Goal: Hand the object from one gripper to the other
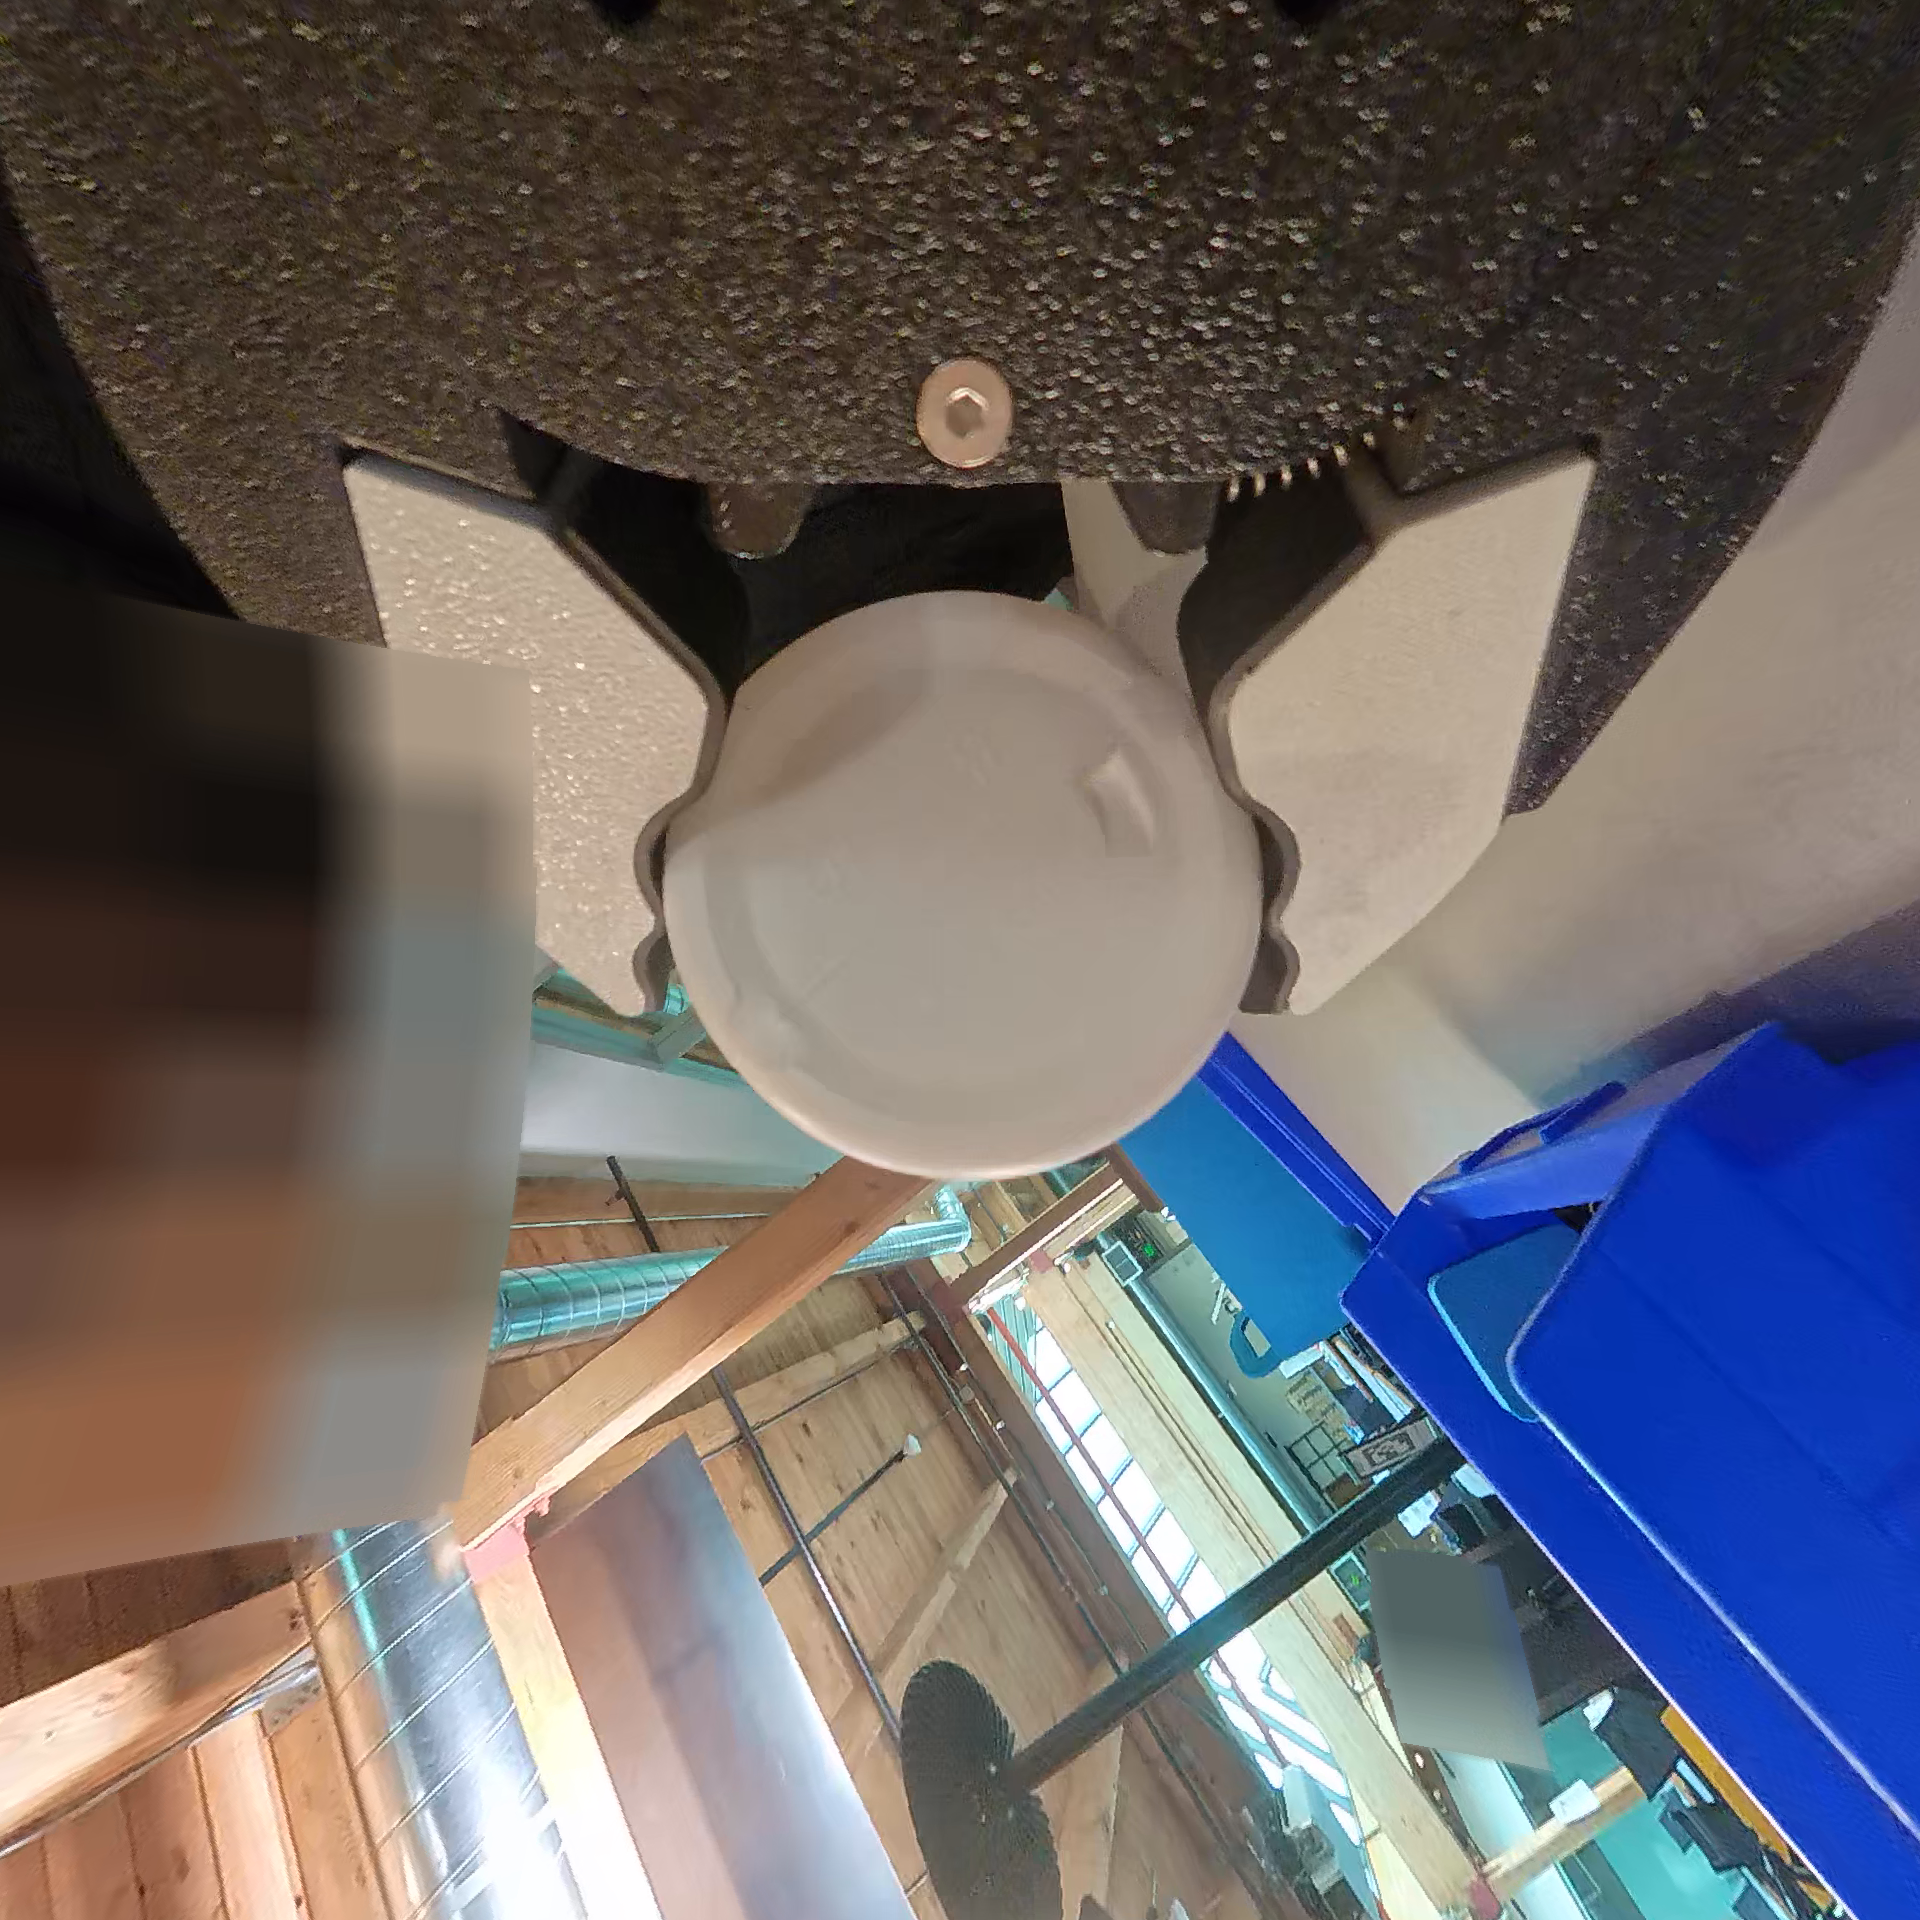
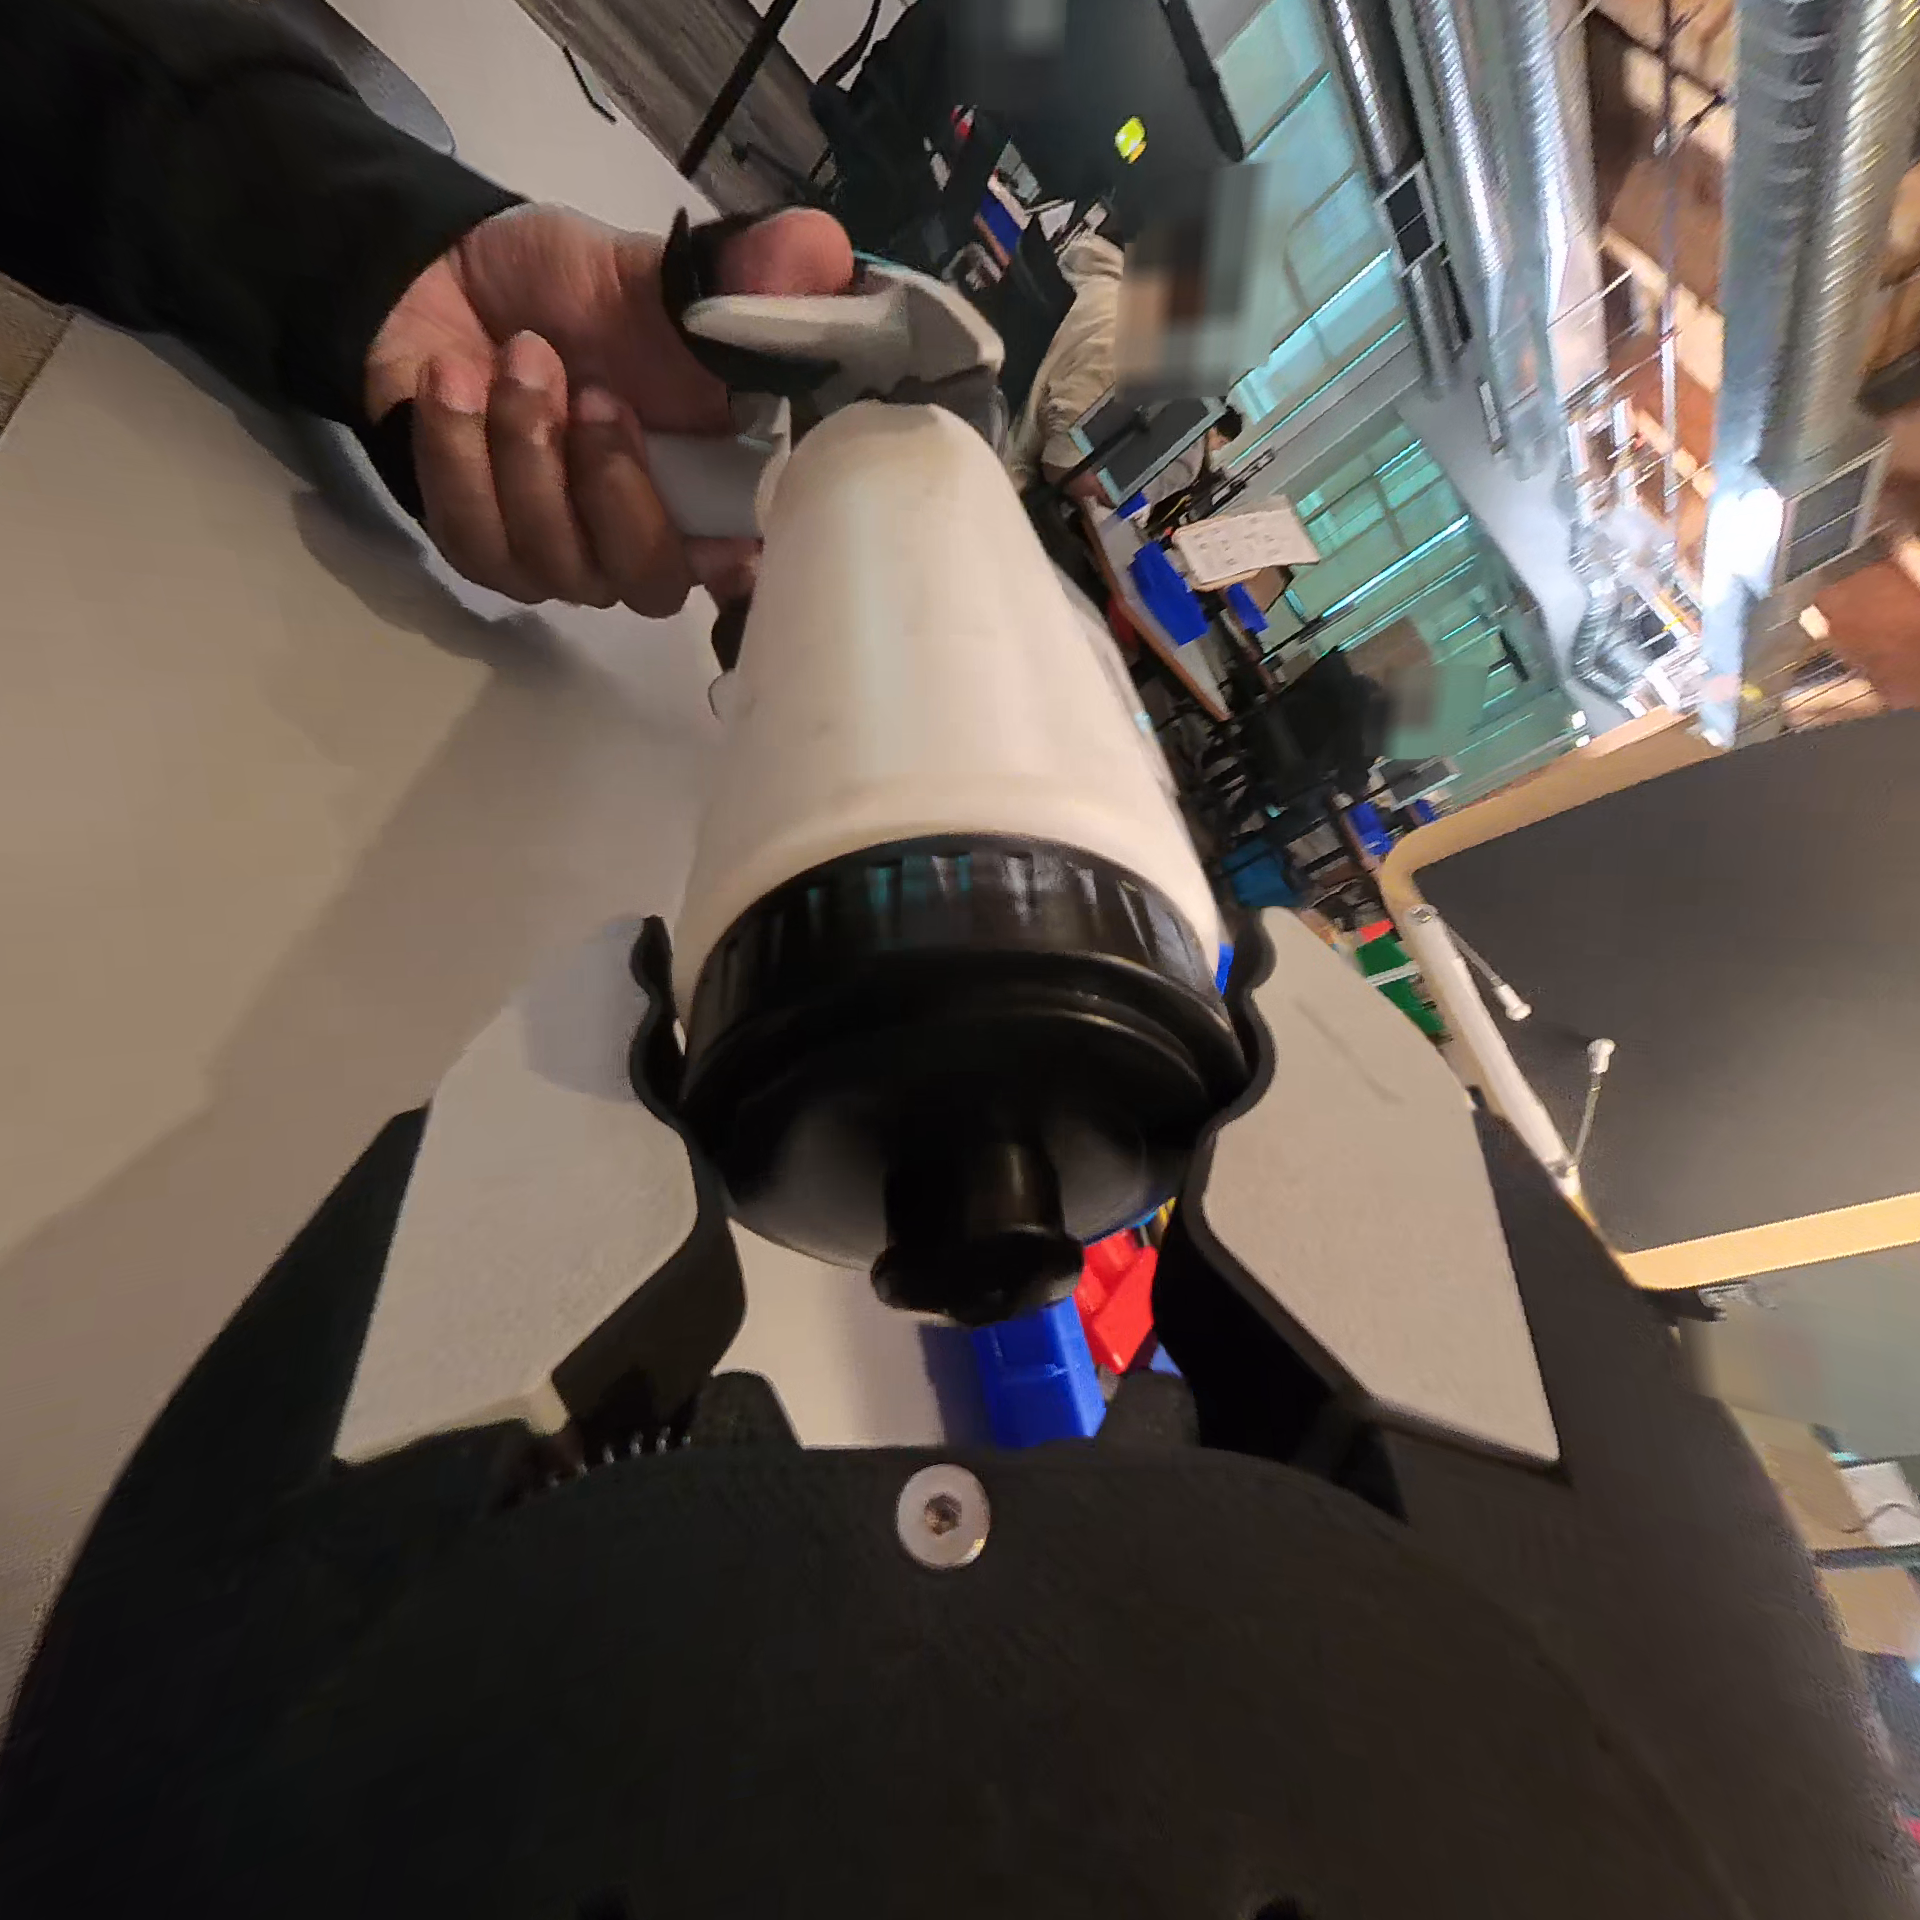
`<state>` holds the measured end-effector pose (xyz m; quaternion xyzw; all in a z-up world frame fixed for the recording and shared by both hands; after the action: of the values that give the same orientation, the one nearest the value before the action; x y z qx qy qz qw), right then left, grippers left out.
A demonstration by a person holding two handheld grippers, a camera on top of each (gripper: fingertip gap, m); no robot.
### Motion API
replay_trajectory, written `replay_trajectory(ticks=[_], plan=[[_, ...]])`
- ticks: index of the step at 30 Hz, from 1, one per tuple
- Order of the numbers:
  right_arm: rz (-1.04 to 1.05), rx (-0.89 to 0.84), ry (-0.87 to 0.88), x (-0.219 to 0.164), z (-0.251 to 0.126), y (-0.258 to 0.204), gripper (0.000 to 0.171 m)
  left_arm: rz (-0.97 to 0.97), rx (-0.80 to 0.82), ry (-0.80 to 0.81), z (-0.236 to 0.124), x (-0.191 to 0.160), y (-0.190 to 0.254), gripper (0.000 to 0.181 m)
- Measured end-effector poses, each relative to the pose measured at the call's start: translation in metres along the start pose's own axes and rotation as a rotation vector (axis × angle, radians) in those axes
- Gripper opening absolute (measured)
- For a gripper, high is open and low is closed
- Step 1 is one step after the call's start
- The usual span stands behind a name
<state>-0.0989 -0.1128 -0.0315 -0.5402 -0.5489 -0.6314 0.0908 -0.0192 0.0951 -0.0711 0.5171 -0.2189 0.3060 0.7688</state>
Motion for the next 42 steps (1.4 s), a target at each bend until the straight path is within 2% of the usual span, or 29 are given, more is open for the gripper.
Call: replay_trajectory(ticks=[5,9,13,18,20,25,29,34,36,38,42], plan=[[-0.131,-0.076,0.019,0.006,-0.003,-0.002,0.101,-0.026,-0.015,0.163,-0.002,0.004,-0.003,0.105],[-0.288,-0.182,0.007,0.007,-0.002,-0.004,0.1,-0.062,0.011,0.263,0.002,-0.005,-0.007,0.107],[-0.457,-0.247,0.004,0.004,0.006,-0.015,0.099,-0.116,0.019,0.304,0.023,-0.02,-0.009,0.112],[-0.597,-0.216,0.04,0.003,0.019,-0.038,0.098,-0.204,0.062,0.332,0.045,-0.032,-0.016,0.12],[-0.618,-0.206,0.063,0.003,0.021,-0.043,0.098,-0.221,0.079,0.339,0.047,-0.035,-0.018,0.113],[-0.637,-0.157,0.107,0.001,0.024,-0.053,0.098,-0.299,0.089,0.273,0.056,-0.048,-0.019,0.112],[-0.64,-0.165,0.127,0.004,0.025,-0.055,0.097,-0.295,0.058,0.31,0.055,-0.051,-0.017,0.095],[-0.436,-0.171,0.107,0.0,0.023,-0.046,0.094,-0.015,0.091,0.275,0.047,-0.037,-0.002,0.092],[-0.31,-0.114,0.101,-0.003,0.019,-0.044,0.089,0.122,0.121,0.278,0.04,-0.025,0.007,0.092],[-0.167,-0.049,0.083,-0.008,0.016,-0.042,0.09,0.223,0.153,0.277,0.031,-0.01,0.014,0.091],[0.216,0.115,0.04,-0.016,0.013,-0.029,0.093,0.538,0.311,0.137,0.018,0.014,0.024,0.091]])
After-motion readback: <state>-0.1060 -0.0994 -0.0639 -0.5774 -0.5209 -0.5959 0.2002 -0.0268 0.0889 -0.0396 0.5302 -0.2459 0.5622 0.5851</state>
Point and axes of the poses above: each gripper's, where its closed fingertips meet, z out along the fingers, x out of its top, y = z × x across the jaws, the point moved 8 cm from there along -z, back along the fingers, and after that the axes turned 12 degrees about z, right-handed, at the moved point
